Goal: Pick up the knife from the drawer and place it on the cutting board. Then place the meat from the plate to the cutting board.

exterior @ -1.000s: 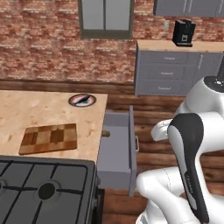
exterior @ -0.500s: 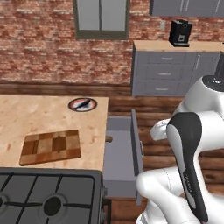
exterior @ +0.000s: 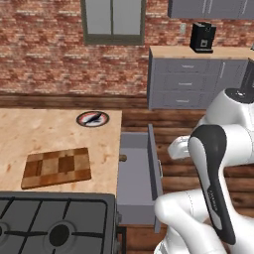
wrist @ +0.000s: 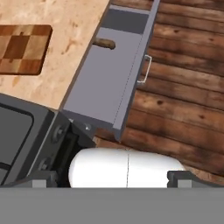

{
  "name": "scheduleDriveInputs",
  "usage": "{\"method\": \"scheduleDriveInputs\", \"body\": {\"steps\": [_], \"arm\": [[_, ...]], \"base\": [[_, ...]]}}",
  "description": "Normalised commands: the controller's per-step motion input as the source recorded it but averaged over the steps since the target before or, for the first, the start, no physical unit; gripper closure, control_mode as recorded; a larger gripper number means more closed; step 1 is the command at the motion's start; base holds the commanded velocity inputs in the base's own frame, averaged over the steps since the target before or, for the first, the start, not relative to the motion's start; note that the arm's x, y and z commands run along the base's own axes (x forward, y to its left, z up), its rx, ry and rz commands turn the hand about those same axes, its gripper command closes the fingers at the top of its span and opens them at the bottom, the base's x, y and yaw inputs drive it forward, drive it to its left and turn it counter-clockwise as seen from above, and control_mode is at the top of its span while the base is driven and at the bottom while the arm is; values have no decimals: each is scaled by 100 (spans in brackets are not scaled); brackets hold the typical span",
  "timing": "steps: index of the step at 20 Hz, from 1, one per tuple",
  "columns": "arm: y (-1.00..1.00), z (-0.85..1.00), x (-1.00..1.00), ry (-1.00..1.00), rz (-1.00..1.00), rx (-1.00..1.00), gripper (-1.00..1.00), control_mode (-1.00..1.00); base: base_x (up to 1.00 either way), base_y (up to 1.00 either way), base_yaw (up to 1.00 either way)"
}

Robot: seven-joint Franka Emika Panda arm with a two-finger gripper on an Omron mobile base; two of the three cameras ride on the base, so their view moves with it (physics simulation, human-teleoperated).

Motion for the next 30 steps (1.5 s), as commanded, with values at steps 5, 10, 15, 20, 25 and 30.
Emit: {"method": "scheduleDriveInputs", "body": {"steps": [5, 10, 15, 20, 25, 30], "arm": [[0, -47, 20, 6, 0, 12, -100, -100], [0, -41, 28, 2, -1, 2, -100, -100], [0, -45, 32, 7, -9, 0, -100, -100], [0, -38, 39, 12, -15, 0, -100, -100], [-2, -30, 39, 15, -12, 0, -100, -100], [-5, -30, 45, 15, -4, 0, -100, -100]], "base": [[0, 0, 0], [0, 0, 0], [0, 0, 0], [0, 0, 0], [0, 0, 0], [0, 0, 0]]}}
